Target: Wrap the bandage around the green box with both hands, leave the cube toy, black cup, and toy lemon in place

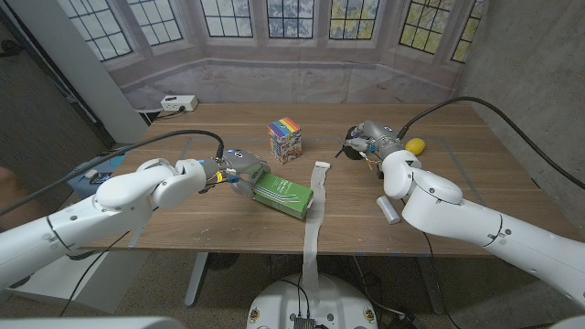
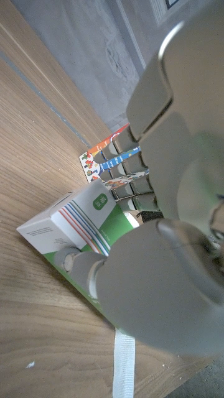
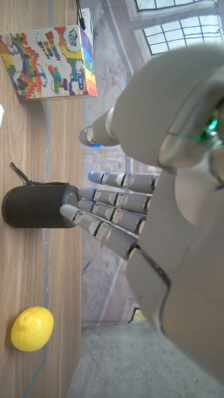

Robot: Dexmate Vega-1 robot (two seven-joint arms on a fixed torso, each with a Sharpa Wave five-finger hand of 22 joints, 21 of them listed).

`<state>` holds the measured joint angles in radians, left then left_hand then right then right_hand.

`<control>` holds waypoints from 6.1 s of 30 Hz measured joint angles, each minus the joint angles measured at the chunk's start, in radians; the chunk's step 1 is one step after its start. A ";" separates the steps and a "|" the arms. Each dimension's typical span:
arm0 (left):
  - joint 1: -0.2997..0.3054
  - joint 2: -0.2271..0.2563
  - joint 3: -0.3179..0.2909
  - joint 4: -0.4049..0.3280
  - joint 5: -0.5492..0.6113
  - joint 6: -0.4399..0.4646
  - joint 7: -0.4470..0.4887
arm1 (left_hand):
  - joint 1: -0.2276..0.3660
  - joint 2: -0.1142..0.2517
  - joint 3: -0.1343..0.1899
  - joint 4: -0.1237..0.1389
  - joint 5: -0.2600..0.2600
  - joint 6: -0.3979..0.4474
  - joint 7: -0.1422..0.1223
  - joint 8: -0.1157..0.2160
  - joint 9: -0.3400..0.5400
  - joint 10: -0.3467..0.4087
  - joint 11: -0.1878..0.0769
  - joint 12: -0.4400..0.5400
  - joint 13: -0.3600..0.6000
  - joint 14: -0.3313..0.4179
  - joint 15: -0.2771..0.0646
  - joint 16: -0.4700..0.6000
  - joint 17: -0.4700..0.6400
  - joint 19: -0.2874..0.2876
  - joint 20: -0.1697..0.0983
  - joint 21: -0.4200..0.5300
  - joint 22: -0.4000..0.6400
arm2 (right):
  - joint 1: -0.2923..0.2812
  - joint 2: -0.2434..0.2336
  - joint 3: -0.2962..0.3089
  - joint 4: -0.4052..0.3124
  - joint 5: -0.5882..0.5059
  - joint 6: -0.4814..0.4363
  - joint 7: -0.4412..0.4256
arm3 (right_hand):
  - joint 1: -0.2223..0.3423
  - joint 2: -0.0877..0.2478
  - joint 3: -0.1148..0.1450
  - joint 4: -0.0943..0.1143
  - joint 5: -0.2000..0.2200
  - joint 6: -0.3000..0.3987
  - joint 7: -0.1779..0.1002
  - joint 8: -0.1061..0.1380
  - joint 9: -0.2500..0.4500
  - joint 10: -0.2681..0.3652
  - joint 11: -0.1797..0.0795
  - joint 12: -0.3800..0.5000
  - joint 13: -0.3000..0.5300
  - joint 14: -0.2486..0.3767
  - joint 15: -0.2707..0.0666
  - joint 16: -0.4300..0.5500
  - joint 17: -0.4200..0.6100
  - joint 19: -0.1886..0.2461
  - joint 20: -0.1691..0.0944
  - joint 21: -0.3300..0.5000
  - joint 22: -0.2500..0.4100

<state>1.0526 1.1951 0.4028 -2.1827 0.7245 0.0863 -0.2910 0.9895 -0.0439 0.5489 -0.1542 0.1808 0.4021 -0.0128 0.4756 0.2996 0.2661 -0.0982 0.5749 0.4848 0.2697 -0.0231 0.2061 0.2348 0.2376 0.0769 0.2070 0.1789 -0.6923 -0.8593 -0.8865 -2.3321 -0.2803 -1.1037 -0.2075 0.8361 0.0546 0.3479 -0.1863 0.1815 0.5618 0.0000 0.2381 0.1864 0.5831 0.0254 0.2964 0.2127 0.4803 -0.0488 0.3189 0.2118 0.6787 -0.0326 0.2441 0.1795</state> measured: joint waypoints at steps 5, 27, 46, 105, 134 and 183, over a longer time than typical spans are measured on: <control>0.006 0.003 -0.003 -0.003 -0.001 0.006 0.005 | -0.001 0.001 0.000 0.000 0.000 0.000 0.000 0.006 0.004 0.000 0.000 0.000 0.000 0.000 0.000 0.000 0.000 0.000 0.000 0.000 0.000 | 0.039 0.013 -0.048 0.012 -0.036 -0.028 0.025 | 0.024 -0.005 0.000 0.000 0.000 0.007 -0.004 0.000 0.000 0.014 -0.007 0.000 0.000 0.012 -0.001 0.001 0.000 0.007 -0.007 0.004 0.000; 0.003 -0.009 0.004 -0.005 -0.002 0.018 0.014 | -0.001 0.001 0.000 0.000 0.000 0.000 0.000 0.015 0.005 0.000 0.000 0.004 0.005 0.000 0.000 0.000 0.000 0.000 0.000 0.000 0.000 | 0.181 0.082 -0.217 0.122 -0.170 -0.049 0.126 | 0.102 -0.024 0.007 0.005 -0.001 0.066 -0.027 0.000 0.002 0.072 -0.030 0.008 0.000 0.045 0.001 0.029 0.023 0.028 -0.014 0.004 0.000; -0.011 -0.028 0.019 0.001 0.001 0.020 0.013 | -0.002 0.002 0.004 -0.004 0.004 0.000 0.000 0.021 0.004 0.000 0.000 0.004 0.009 0.000 0.000 0.000 0.005 0.000 0.000 0.000 0.000 | 0.235 0.150 -0.273 0.234 -0.229 -0.016 0.213 | 0.122 -0.028 0.000 0.011 -0.001 0.080 -0.030 0.000 0.002 0.086 -0.033 0.008 0.004 0.045 0.001 0.037 0.032 0.028 -0.014 0.003 0.000; -0.006 -0.044 0.035 0.007 -0.003 0.032 0.034 | -0.002 0.002 0.004 -0.004 0.004 0.000 0.000 0.044 0.009 0.000 0.000 0.009 0.018 0.005 -0.005 0.000 0.004 0.004 -0.004 0.000 0.000 | 0.283 0.312 -0.339 0.488 -0.222 0.034 0.278 | 0.176 -0.034 -0.028 0.017 -0.001 0.151 -0.041 -0.006 0.002 0.161 -0.044 0.048 0.024 0.089 -0.006 0.068 0.057 0.033 -0.019 0.003 0.005; -0.007 -0.050 0.045 -0.002 0.000 0.039 0.023 | -0.002 0.002 0.009 -0.009 0.004 0.000 0.000 0.055 0.009 0.000 0.000 0.009 0.023 0.016 -0.005 0.000 0.009 0.007 -0.007 0.000 0.000 | 0.247 0.325 -0.329 0.550 -0.252 0.098 0.209 | 0.192 -0.034 -0.032 0.021 -0.001 0.209 -0.056 -0.006 0.002 0.214 -0.067 0.074 0.032 0.141 -0.008 0.082 0.060 0.059 -0.033 0.008 0.004; -0.021 -0.074 0.061 0.016 0.003 0.020 0.029 | -0.003 0.003 0.008 -0.009 0.003 0.000 0.000 0.062 0.005 0.005 -0.005 0.013 0.032 0.020 -0.009 0.000 0.014 0.007 -0.007 0.000 0.000 | 0.114 0.364 -0.230 0.645 -0.385 0.255 0.051 | 0.266 -0.032 -0.023 0.013 -0.001 0.375 -0.086 0.015 0.007 0.378 -0.141 0.174 0.077 0.281 -0.029 0.122 0.088 0.123 -0.059 0.035 0.005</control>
<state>1.0312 1.1212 0.4642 -2.1666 0.7278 0.1065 -0.2621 0.9860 -0.0404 0.5574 -0.1628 0.1836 0.4022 -0.0127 0.5378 0.3044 0.2715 -0.1035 0.5880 0.5170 0.2896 -0.0321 0.2062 0.2488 0.2448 0.0696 0.2072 0.1788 -0.5786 -0.4950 -1.1160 -1.6873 -0.6650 -0.8487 -0.1560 1.1023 0.0228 0.3245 -0.1736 0.1806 0.9366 -0.0857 0.2529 0.1931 0.9611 -0.1161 0.4706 0.2897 0.7617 -0.0778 0.4414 0.2999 0.8017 -0.0912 0.2788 0.1842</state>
